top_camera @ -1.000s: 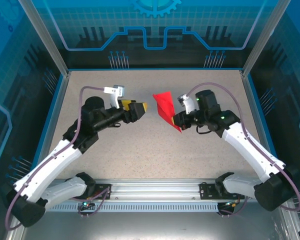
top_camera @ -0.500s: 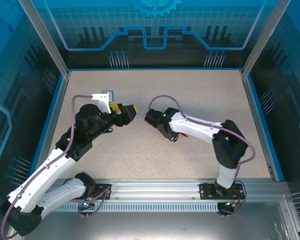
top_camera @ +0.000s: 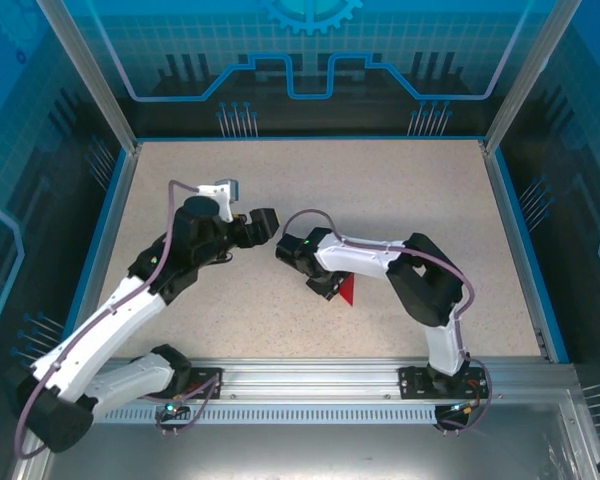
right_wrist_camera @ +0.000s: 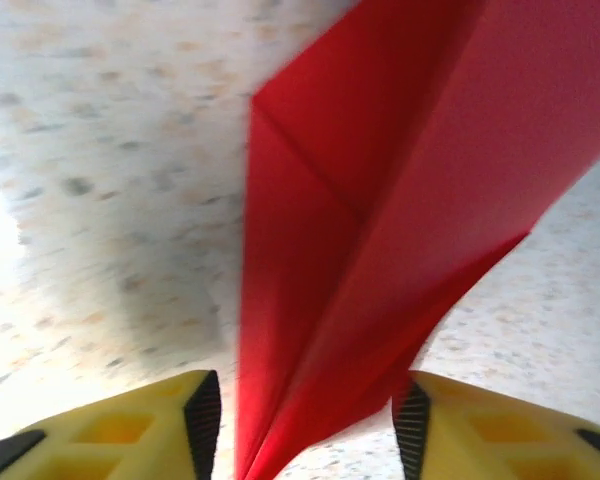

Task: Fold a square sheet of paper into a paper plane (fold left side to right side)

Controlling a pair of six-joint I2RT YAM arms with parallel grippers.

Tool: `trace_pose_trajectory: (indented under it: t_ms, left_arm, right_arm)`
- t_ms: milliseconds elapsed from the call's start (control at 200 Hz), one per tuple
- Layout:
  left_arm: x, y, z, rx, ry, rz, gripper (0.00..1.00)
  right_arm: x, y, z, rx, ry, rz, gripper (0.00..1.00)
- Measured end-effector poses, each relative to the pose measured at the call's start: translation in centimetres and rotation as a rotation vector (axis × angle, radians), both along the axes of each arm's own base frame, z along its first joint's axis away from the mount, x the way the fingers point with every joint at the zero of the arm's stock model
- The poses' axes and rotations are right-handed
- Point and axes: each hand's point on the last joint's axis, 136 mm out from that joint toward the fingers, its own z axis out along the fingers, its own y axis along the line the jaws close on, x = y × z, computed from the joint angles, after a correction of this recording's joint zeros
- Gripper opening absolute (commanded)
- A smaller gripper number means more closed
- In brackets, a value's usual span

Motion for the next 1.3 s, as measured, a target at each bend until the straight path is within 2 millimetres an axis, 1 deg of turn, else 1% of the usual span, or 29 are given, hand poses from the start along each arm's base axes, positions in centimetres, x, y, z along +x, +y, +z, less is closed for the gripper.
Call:
trace_pose_trajectory:
  t_ms: [45,100,165,240,290,325,415,445,490,550,615,725,850,930,1085,1155,1225,1295]
  left_arm:
    - [0.6,-0.1,-0.9,0.002,0.039,0.013,0.89]
    - [1.0,-0.4,-2.0,-0.001,0.081,0.018,0.89]
    - [1.3,-1.0,-3.3,-0.012,0.131,0.011,0.88]
    - [1.9,-2.3,-4.9,-0.038,0.185,-0.015,0.85]
    - [2.3,-3.3,-6.2,-0.055,0.227,-0.039,0.83]
    - [2.5,-4.1,-7.1,-0.068,0.256,-0.056,0.82]
    - [3.0,-6.1,-9.9,-0.091,0.33,-0.104,0.79]
    - [3.1,-6.9,-11.0,-0.096,0.357,-0.123,0.78]
    - [3.1,-8.0,-12.5,-0.101,0.395,-0.147,0.76]
    - [2.9,-9.3,-14.6,-0.101,0.45,-0.179,0.74]
    - [2.8,-10.7,-16.7,-0.09,0.503,-0.208,0.74]
    - [3.0,-12.5,-19.0,-0.082,0.558,-0.233,0.73]
    - [3.7,-13.9,-20.5,-0.09,0.591,-0.246,0.71]
    - [3.9,-14.4,-21.3,-0.097,0.605,-0.251,0.63]
    - [4.3,-15.1,-22.0,-0.116,0.614,-0.257,0.32]
    - [4.4,-15.1,-22.0,-0.116,0.605,-0.264,0.21]
    - [4.5,-15.3,-21.7,-0.114,0.584,-0.281,0.12]
    - [4.6,-15.4,-21.6,-0.109,0.566,-0.295,0.07]
  right_arm:
    - [-0.4,0.2,0.5,0.063,0.021,-0.015,0.65]
    - [-0.6,0.4,1.7,0.156,0.035,-0.035,0.69]
    - [-0.4,0.5,3.5,0.276,0.029,-0.061,0.74]
    - [-0.1,0.3,6.0,0.427,0.008,-0.088,0.8]
    - [0.2,-0.3,7.6,0.53,-0.017,-0.118,0.84]
    - [0.4,-0.8,8.7,0.598,-0.034,-0.136,0.85]
    - [1.1,-2.2,10.7,0.746,-0.078,-0.192,0.89]
    - [1.2,-2.6,11.0,0.782,-0.086,-0.205,0.89]
    - [1.4,-3.4,11.5,0.837,-0.1,-0.237,0.93]
    - [1.6,-4.0,11.8,0.897,-0.107,-0.264,0.99]
    - [1.6,-4.3,12.0,0.957,-0.108,-0.284,0.99]
    - [1.6,-5.1,12.4,1.061,-0.112,-0.319,0.99]
    - [2.0,-5.9,13.0,1.165,-0.116,-0.363,0.99]
    - [2.2,-6.0,13.4,1.223,-0.107,-0.374,0.99]
    - [2.1,-5.5,13.6,1.284,-0.065,-0.365,0.99]
    - [2.2,-5.2,13.4,1.297,-0.04,-0.363,0.99]
    - [2.3,-5.1,12.8,1.303,-0.02,-0.367,0.99]
    - [2.4,-5.0,12.2,1.302,0.0,-0.376,0.99]
